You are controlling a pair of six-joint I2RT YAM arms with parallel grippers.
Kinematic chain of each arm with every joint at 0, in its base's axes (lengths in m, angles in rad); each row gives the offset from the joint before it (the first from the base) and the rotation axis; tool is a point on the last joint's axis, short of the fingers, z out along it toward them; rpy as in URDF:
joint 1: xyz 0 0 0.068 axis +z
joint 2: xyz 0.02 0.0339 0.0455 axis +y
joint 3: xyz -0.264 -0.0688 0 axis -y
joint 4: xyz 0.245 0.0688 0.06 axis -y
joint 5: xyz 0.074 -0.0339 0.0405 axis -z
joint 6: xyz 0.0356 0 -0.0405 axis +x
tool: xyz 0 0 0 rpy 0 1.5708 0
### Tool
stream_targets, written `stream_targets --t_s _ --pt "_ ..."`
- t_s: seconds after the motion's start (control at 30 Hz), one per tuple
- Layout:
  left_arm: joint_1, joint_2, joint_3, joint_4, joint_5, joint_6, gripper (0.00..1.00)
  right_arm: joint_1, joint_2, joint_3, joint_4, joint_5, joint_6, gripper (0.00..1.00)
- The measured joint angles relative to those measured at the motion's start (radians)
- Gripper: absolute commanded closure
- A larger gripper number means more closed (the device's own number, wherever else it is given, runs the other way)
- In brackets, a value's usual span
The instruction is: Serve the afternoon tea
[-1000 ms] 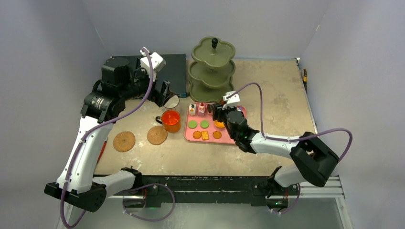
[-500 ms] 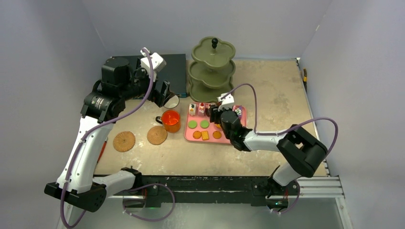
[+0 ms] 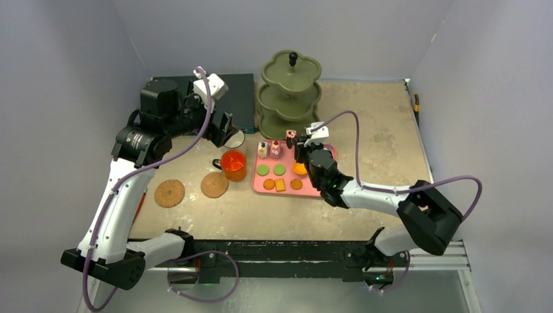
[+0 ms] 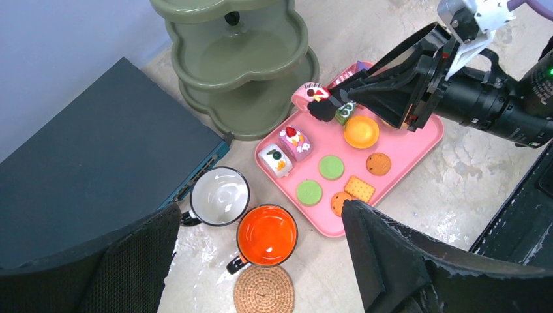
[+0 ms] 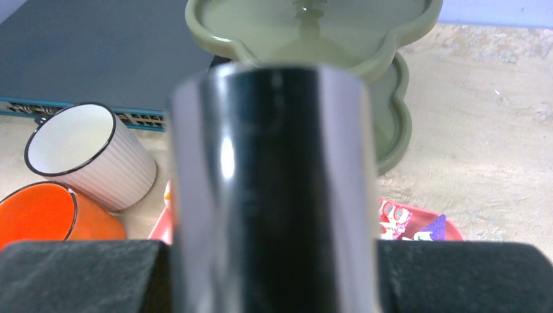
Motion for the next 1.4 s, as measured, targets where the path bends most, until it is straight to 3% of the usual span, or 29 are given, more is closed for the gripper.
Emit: stream_targets --t_s 0.57,1.4 --pt "0.0 0.0 0.0 -0.001 0.003 0.0 0.07 -0.193 -0.019 0.002 0.037 -0.089 -0.084 0.77" --pt "0.0 0.014 0.0 -0.019 0.007 0.004 0.08 -0.338 0.371 0.091 0.365 -0.195 -0.115 0.77"
